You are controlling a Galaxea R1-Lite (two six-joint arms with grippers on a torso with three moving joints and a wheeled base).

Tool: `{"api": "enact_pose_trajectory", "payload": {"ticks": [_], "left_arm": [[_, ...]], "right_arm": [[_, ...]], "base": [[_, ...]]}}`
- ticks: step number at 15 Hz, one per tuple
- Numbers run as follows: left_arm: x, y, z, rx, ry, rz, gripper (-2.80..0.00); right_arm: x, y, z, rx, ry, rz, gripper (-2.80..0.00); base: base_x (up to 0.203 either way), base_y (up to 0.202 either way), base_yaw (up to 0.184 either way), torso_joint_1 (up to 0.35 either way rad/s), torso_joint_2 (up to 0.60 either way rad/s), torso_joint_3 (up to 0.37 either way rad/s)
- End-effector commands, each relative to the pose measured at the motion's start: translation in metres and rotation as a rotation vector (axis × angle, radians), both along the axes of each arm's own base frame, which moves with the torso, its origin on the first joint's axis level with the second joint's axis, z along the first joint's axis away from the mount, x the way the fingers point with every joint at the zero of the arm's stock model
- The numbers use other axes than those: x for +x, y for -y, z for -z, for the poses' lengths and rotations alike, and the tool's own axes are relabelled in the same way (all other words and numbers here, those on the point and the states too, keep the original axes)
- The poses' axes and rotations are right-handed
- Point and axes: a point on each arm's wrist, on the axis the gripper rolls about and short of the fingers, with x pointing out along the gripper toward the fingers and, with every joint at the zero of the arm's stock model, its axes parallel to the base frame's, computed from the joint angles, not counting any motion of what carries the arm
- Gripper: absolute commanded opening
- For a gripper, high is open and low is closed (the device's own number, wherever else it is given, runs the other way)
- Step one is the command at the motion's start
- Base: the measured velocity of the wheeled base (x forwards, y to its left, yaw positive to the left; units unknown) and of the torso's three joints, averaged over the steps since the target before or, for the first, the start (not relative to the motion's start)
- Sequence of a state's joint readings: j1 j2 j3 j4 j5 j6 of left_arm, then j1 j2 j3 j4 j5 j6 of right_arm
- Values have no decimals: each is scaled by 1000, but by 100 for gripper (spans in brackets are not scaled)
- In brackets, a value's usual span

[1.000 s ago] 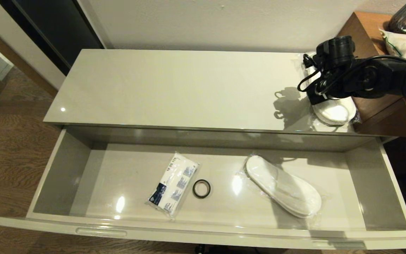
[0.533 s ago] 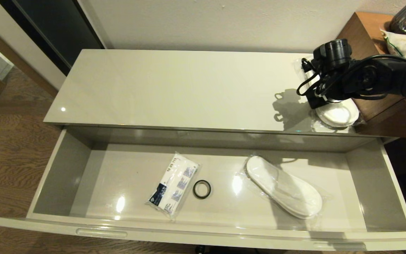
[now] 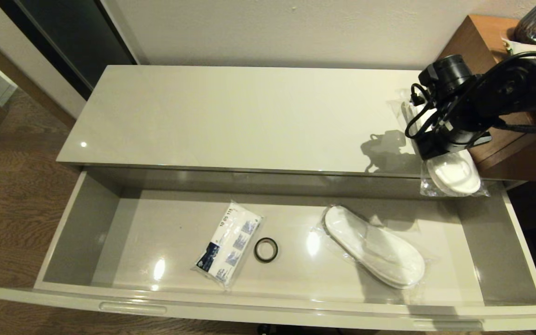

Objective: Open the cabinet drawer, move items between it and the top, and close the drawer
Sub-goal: Pick up the disposable slippers on the table, then put the disposable slippers in the drawer

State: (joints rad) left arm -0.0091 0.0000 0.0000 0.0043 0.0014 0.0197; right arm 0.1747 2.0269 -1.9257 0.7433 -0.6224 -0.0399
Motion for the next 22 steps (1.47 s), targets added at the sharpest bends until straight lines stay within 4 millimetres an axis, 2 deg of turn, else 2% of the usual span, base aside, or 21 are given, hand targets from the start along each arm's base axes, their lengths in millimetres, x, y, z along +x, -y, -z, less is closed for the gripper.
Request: {"api": "enact_pose_trajectory", "payload": {"ticks": [1,9,12,15,19,22], "left_arm": [[0,0,0,0,0,0,-280],[0,0,0,0,0,0,-280],[0,0,0,0,0,-1,-280],[0,0,0,0,0,0,-280],[0,0,0,0,0,0,-280],[0,0,0,0,0,0,-280]], "right_arm": [[-15,-8,-14,23,23,-19,-280],[-26,-10,-22,49,28,-9,-280],[-46,-20,-39,55,52,-51,-280],[-70,-38,-51,73,55,-106,-280],[-100,-69,-56,109,30,-184,-280],[-136,-101,-59,141,1,-287,-280]], "base": [[0,0,0,0,0,0],[0,0,0,0,0,0],[0,0,0,0,0,0],[0,0,0,0,0,0],[0,0,0,0,0,0],[0,0,0,0,0,0]]}}
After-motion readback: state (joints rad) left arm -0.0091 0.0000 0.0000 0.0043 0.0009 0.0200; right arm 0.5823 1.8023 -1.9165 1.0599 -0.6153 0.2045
